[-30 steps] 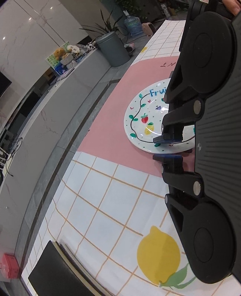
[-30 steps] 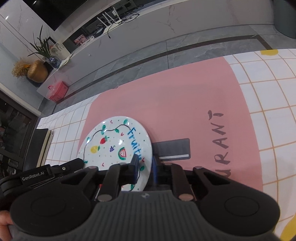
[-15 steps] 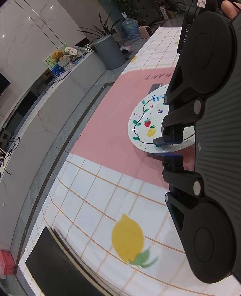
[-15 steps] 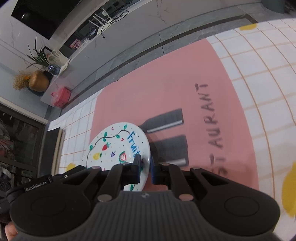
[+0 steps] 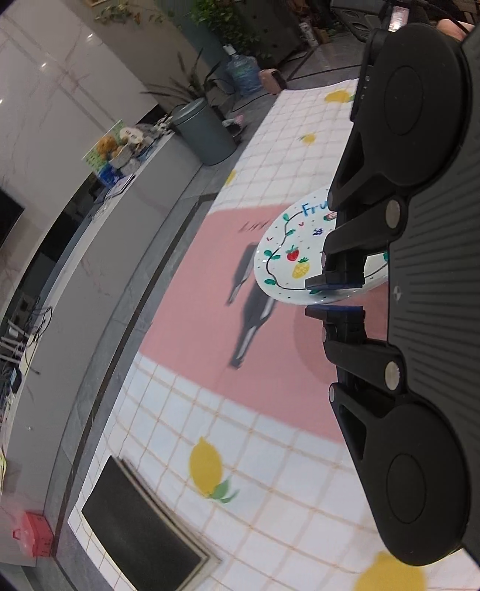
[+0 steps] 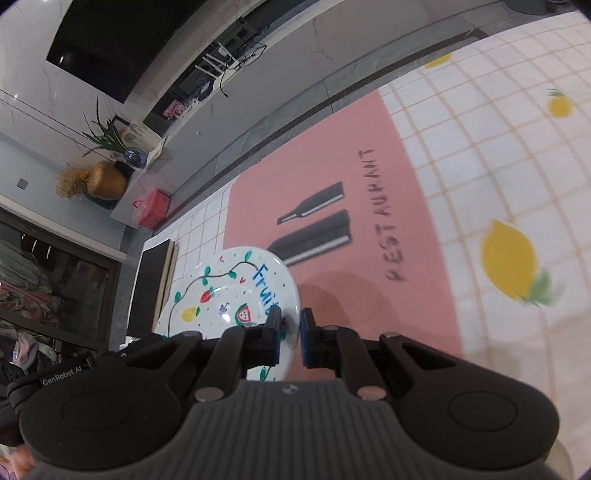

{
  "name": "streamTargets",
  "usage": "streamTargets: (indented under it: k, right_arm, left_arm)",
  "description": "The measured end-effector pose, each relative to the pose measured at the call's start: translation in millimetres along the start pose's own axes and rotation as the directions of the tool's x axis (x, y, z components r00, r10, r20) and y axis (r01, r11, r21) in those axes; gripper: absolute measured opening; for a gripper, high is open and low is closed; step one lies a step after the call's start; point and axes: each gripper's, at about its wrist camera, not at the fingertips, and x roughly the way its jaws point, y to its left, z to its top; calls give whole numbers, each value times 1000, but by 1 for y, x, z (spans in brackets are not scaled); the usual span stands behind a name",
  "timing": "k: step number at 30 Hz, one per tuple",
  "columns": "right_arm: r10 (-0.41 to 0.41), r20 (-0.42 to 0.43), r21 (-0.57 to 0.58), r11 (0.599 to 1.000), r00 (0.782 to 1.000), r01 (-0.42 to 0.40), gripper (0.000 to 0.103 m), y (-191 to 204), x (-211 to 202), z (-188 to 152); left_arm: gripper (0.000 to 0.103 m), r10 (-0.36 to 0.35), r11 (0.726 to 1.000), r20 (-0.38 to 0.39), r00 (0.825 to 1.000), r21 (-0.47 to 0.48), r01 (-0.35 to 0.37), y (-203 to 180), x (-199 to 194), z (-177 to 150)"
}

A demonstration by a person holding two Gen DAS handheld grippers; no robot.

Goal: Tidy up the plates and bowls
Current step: 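Lift and carry the Fruity plate with both grippers toward the bowl stack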

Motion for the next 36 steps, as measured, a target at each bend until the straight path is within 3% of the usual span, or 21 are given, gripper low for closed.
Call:
streamTargets:
  k: [11, 18, 24, 36]
  right_arm:
    - [-3, 77, 73, 997, 997, -2, 8, -72, -105, -45]
    - [-59, 116, 56, 997, 992, 53, 7, -109, -145, -77]
    - [-98, 99, 79, 993, 990, 90, 6, -136, -142, -104]
    - [-182, 107, -6, 983, 977, 184, 6, -131, -118, -117]
  left_arm:
    - [8, -48, 997, -7, 999, 64, 49, -74, -24, -84]
    - [9, -86, 996, -65, 994, -6, 86, -81, -8, -142]
    - [9, -77, 996, -107, 991, -52, 72, -69, 11, -178]
    - [10, -3, 1000, -81, 997, -7, 2, -67, 26, -192]
